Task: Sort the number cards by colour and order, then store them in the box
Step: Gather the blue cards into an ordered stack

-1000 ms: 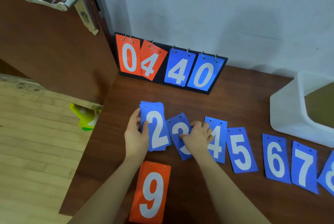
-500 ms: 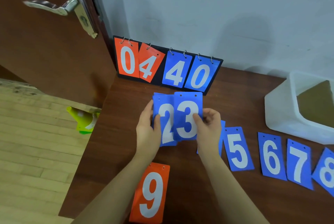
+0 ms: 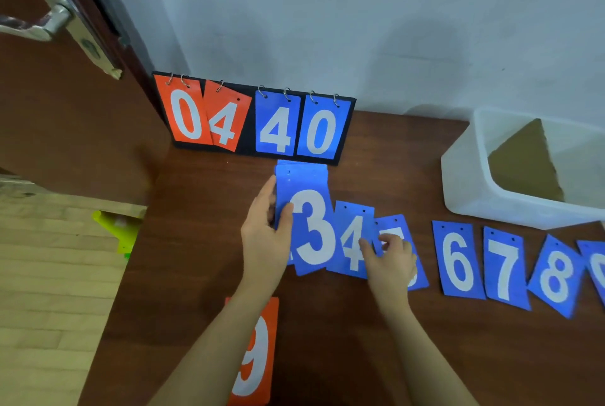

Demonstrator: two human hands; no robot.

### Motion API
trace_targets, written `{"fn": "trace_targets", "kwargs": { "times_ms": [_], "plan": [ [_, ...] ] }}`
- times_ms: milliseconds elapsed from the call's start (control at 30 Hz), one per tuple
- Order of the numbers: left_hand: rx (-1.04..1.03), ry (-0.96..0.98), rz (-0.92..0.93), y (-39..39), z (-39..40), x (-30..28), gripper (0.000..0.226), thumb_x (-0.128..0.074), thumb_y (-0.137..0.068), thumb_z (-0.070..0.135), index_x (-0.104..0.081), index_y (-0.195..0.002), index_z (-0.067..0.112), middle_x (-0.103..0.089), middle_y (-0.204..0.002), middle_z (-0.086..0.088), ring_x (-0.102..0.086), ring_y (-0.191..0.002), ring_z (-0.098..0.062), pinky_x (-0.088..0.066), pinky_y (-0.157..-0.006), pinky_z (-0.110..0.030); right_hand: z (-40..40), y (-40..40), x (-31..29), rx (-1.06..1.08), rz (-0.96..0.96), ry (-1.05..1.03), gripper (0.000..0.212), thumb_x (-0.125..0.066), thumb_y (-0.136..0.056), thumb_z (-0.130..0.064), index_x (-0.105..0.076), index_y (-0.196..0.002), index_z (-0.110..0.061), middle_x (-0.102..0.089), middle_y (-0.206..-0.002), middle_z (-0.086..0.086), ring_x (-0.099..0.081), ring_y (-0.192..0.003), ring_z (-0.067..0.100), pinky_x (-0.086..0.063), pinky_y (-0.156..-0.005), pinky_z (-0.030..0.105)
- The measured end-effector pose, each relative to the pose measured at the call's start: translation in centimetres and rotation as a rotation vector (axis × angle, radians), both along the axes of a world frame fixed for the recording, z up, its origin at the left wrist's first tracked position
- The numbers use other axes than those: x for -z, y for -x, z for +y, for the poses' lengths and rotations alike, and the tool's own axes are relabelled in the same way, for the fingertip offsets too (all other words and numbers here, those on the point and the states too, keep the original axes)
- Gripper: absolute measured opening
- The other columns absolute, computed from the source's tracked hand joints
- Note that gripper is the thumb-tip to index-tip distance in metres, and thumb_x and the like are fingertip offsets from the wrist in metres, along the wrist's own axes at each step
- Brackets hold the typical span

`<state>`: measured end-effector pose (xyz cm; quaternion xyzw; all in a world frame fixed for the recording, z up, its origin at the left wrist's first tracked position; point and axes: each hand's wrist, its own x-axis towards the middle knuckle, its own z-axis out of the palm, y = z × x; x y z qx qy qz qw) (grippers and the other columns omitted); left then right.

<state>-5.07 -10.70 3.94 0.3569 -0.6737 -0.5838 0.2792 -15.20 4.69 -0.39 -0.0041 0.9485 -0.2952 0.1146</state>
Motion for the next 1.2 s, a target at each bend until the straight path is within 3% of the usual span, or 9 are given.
{"fn": "trace_targets", "kwargs": {
  "times_ms": [67, 167, 333, 467, 600, 700, 867, 1033, 1200],
  "plan": [
    [-0.04, 0.002, -0.014, 0.2, 0.1, 0.3, 0.049, -0.058, -0.084, 0.031, -0.045, -0.13, 0.025, -0.064, -0.111, 0.012, -0.062, -0.101, 0.0, -0.054, -0.064, -0.014, 0.3, 0.0, 1.1, -0.029, -0.028, -0.182, 0.06, -0.069, -0.077, -0.046, -0.05, -0.12, -0.008, -0.048, -0.122, 0.012, -0.041, -0.118, 0.032, -0.031, -0.1, 0.046],
    [-0.08, -0.016, -0.064, 0.5, 0.1, 0.9, 0.044, -0.06, -0.085, 0.029, -0.047, -0.127, 0.029, -0.063, -0.104, 0.021, -0.062, -0.098, 0.005, -0.053, -0.061, -0.012, -0.4, -0.6, 2.2, -0.049, -0.058, -0.206, 0.074, -0.071, -0.074, -0.048, -0.039, -0.128, -0.008, -0.04, -0.127, 0.013, -0.037, -0.12, 0.032, -0.03, -0.1, 0.045],
    [-0.143, -0.056, -0.122, 0.3, -0.1, 1.7, 0.043, -0.061, -0.083, 0.031, -0.049, -0.124, 0.031, -0.062, -0.097, 0.026, -0.061, -0.091, 0.011, -0.049, -0.054, -0.008, -1.2, 0.2, 2.7, -0.111, -0.117, -0.184, 0.064, -0.071, -0.079, -0.034, -0.037, -0.13, -0.015, -0.037, -0.131, 0.009, -0.033, -0.124, 0.03, -0.028, -0.102, 0.046],
    [-0.134, -0.067, -0.145, 0.4, 0.1, 2.4, 0.044, -0.059, -0.082, 0.034, -0.049, -0.125, 0.032, -0.064, -0.102, 0.018, -0.063, -0.094, 0.002, -0.052, -0.056, -0.011, -1.7, 0.6, 2.5, -0.062, -0.199, -0.147, 0.059, -0.07, -0.079, -0.022, -0.038, -0.128, -0.017, -0.038, -0.133, 0.009, -0.033, -0.125, 0.03, -0.026, -0.104, 0.044],
    [-0.092, -0.004, -0.17, 0.3, 0.4, 3.5, 0.049, -0.056, -0.084, 0.031, -0.046, -0.131, 0.024, -0.061, -0.116, 0.007, -0.061, -0.102, -0.008, -0.05, -0.061, -0.007, -2.5, -0.1, 2.5, -0.035, -0.196, -0.181, 0.064, -0.073, -0.074, -0.038, -0.04, -0.124, -0.016, -0.038, -0.129, 0.008, -0.034, -0.124, 0.028, -0.028, -0.103, 0.043],
    [-0.091, 0.034, -0.192, -0.2, 0.4, 4.2, 0.048, -0.055, -0.086, 0.027, -0.045, -0.133, 0.02, -0.06, -0.12, 0.0, -0.059, -0.106, -0.013, -0.048, -0.06, -0.004, -2.8, -0.2, 2.4, -0.042, -0.172, -0.177, 0.056, -0.075, -0.074, -0.033, -0.043, -0.116, -0.016, -0.042, -0.122, 0.005, -0.037, -0.121, 0.026, -0.029, -0.101, 0.04],
    [-0.073, 0.2, -0.267, -1.1, -0.4, 4.2, 0.051, -0.049, -0.086, 0.034, -0.042, -0.134, 0.017, -0.057, -0.123, -0.004, -0.056, -0.106, -0.012, -0.046, -0.061, -0.004, -1.7, 0.3, 0.6, -0.052, -0.212, 0.354, 0.021, -0.062, -0.086, -0.01, -0.05, -0.097, -0.024, -0.055, -0.088, -0.01, -0.058, -0.092, 0.011, -0.041, -0.068, 0.012],
    [-0.023, 0.277, -0.29, 0.0, 0.8, 3.4, 0.051, -0.046, -0.088, 0.032, -0.042, -0.135, 0.011, -0.058, -0.115, -0.009, -0.055, -0.102, -0.011, -0.045, -0.066, -0.008, -0.7, -0.1, -1.8, 0.14, -0.219, 0.736, 0.013, -0.064, -0.087, -0.016, -0.058, -0.092, -0.028, -0.064, -0.092, -0.011, -0.063, -0.089, 0.001, -0.052, -0.064, 0.015],
    [-0.058, 0.043, -0.24, 2.2, 3.1, 2.5, 0.045, -0.051, -0.092, 0.026, -0.043, -0.135, 0.02, -0.055, -0.127, 0.002, -0.054, -0.113, -0.008, -0.053, -0.084, -0.028, -0.2, -0.2, -2.3, 0.016, -0.234, 0.634, 0.016, -0.066, -0.085, -0.019, -0.056, -0.094, -0.027, -0.061, -0.088, -0.012, -0.061, -0.081, 0.0, -0.049, -0.059, 0.009]
  ]
}}
